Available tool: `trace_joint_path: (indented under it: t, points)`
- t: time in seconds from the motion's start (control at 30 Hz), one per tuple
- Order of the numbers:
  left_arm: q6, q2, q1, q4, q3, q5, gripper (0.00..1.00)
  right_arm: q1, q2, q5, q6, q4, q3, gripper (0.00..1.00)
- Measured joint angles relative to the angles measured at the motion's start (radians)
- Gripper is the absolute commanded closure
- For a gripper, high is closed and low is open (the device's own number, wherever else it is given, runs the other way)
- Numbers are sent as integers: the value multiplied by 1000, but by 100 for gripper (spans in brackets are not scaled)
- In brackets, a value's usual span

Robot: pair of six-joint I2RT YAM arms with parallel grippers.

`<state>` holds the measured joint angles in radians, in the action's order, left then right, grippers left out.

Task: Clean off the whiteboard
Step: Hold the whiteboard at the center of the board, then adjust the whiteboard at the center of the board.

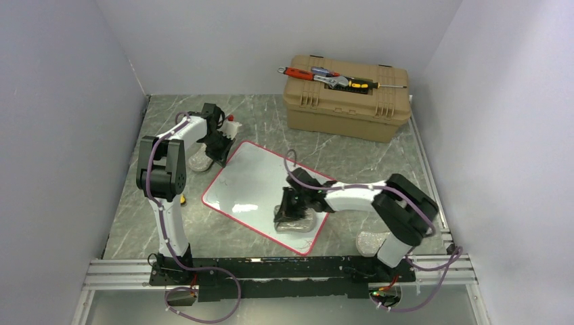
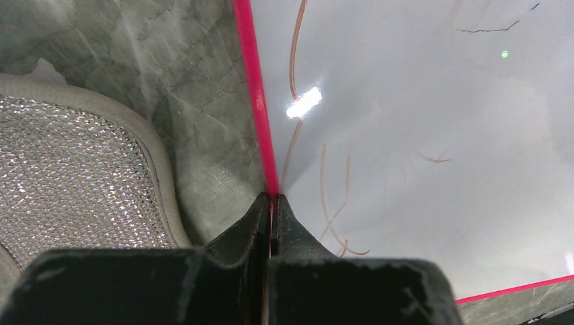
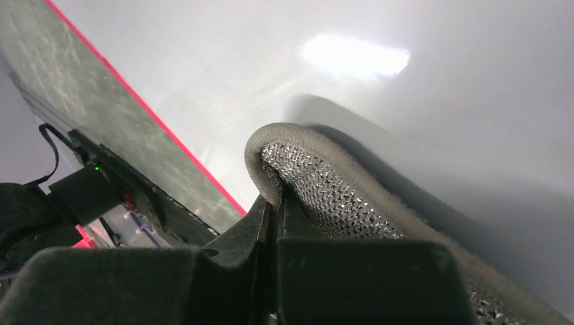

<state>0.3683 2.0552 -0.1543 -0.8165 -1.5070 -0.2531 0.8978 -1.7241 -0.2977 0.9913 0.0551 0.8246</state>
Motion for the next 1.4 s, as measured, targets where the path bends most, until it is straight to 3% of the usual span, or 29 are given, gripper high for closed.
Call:
trace_joint_path:
  t: [0.13,0.23,0.43,0.53,0.73,0.87,1.1,1.4]
  points:
    - [0,-1,0,2,2,0,96,-24,118,43,11,-13,-128,100]
    - [1,-3,0,5,6,-1,96,-5,86,45,28,-63,-127,100]
    - [5,-3,0,-2,1,-4,96,60,-160,-6,-12,-39,192,100]
    - [14,5,0,-24,-20,-7,96,39,-160,49,-79,59,250,100]
    - [24,15,-8,-165,-105,-84,88,-235,28,258,-221,266,244,100]
    - [44,-47,-8,-228,-94,-117,89,-386,92,407,-298,338,267,100]
    - [106,-248,0,-264,137,-94,93,-460,-32,561,-404,418,306,100]
    - [171,-275,0,-198,424,33,93,-457,-83,578,-424,369,274,100]
